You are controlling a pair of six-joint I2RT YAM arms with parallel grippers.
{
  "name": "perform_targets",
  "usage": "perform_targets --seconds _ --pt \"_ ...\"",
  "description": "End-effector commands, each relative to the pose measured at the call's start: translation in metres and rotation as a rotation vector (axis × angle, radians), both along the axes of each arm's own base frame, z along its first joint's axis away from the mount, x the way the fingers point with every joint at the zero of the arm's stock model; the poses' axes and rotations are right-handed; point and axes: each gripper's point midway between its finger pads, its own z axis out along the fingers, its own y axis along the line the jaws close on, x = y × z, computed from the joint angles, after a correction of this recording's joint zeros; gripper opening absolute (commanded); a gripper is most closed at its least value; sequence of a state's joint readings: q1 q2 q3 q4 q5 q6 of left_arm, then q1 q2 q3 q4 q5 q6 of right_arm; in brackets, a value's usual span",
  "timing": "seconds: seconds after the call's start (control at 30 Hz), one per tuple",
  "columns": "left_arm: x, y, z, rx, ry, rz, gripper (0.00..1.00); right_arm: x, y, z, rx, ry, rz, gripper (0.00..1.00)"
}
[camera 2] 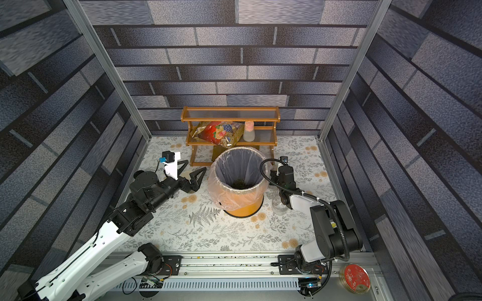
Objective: Empty moldy tea leaves from jars
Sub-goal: Place the jar at the center of the board.
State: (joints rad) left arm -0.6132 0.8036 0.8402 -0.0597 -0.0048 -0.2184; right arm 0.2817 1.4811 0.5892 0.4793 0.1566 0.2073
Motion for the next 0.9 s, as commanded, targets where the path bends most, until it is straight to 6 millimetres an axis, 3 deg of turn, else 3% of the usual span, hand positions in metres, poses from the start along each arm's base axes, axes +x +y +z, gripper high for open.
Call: perform_targets --seconds 0.0,0.23,0.33,0.47,0.87 --pt "0.003 0.000 0.001 -0.017 -0.006 0.003 1.00 0.009 0.004 0.016 0.011 -0.097 0.002 0.00" --pt "0.006 -0.005 -0.002 -0.023 -0.001 -0.008 1.00 0.003 0.007 0.008 0.002 -0.107 0.011 0.04" --pt "0.008 -0.006 -0.004 -0.027 0.003 -0.011 1.00 0.001 0.008 0.008 -0.002 -0.108 0.021 0.15" --pt "0.009 -0.008 -0.007 -0.028 0.009 -0.013 1.00 -0.003 0.010 0.007 0.005 -0.105 0.033 0.38" --pt "0.009 -0.005 -0.006 -0.019 0.000 -0.002 1.00 -0.008 0.014 0.009 -0.001 -0.111 0.054 0.63"
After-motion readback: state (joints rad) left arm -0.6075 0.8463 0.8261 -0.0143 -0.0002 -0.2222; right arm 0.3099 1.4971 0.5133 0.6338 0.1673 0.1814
